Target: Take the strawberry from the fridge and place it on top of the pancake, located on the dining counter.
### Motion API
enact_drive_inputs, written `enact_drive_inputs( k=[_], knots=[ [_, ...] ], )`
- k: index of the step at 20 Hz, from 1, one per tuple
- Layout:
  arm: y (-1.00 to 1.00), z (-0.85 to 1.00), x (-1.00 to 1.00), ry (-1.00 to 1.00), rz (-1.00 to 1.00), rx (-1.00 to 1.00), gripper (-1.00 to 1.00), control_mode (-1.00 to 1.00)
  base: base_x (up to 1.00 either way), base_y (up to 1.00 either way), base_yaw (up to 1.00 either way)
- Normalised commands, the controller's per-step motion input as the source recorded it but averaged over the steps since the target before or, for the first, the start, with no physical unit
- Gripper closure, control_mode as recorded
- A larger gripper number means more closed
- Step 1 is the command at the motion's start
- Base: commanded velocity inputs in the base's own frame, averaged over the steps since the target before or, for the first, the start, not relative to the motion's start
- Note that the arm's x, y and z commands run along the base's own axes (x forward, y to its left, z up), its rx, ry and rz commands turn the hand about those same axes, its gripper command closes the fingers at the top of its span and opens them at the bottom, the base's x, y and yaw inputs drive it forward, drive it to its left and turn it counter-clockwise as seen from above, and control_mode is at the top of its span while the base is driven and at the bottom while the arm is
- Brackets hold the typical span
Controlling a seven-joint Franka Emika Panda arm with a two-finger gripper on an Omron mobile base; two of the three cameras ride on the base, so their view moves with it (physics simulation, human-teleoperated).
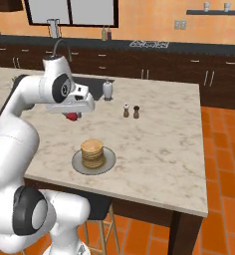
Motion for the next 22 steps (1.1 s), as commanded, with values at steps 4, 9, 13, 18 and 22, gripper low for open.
enact_drive_inputs(
  k=[4,9,13,18,22],
  knots=[
    [-0.34,-0.89,0.34,0.01,0.0,0.09,1.0,-1.0,0.0,0.0,0.0],
    [-0.13,-0.73,0.32,0.03,0.0,0.02,1.0,-1.0,0.0,0.0,0.0],
    [0.09,-0.64,0.12,0.09,0.0,0.0,1.0,-1.0,0.0,0.0,0.0],
    [0.0,-0.54,0.02,0.05,0.0,0.0,1.0,-1.0,0.0,0.0,0.0],
    [0.02,-0.26,0.19,0.0,0.0,0.0,1.0,-1.0,0.0,0.0,0.0]
  ],
)
